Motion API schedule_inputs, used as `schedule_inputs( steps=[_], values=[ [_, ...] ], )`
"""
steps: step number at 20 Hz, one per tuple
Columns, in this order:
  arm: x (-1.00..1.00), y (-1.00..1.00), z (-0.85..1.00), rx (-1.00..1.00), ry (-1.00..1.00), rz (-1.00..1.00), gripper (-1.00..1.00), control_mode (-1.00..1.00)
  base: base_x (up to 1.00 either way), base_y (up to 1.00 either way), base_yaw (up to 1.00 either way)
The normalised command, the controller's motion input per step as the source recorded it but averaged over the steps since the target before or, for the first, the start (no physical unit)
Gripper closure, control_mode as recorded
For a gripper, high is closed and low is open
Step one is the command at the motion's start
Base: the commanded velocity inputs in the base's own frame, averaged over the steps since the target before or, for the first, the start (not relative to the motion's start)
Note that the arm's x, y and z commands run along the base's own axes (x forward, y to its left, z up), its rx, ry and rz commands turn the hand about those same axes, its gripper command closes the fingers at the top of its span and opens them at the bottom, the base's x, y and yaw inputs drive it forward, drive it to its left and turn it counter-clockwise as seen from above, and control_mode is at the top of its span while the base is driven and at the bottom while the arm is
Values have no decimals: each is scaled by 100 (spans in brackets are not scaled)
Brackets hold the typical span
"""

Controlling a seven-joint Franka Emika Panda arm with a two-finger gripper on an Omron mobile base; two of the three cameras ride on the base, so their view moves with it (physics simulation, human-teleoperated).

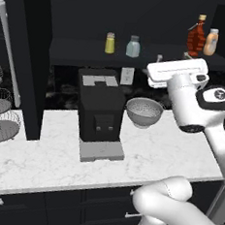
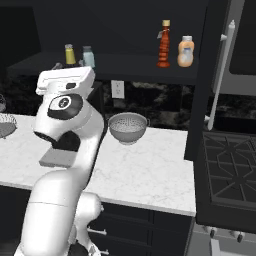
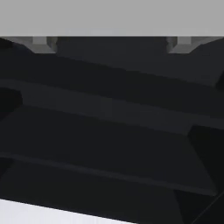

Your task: Put the shaker and condiment bottle from the counter next to their counterparts in the cabinet.

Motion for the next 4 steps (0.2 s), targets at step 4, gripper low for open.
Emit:
schedule_inputs(
  steps=[4],
  values=[
    [-100, -59, 0, -33, 24, 10, -100, -100, 0, 0, 0]
  ],
)
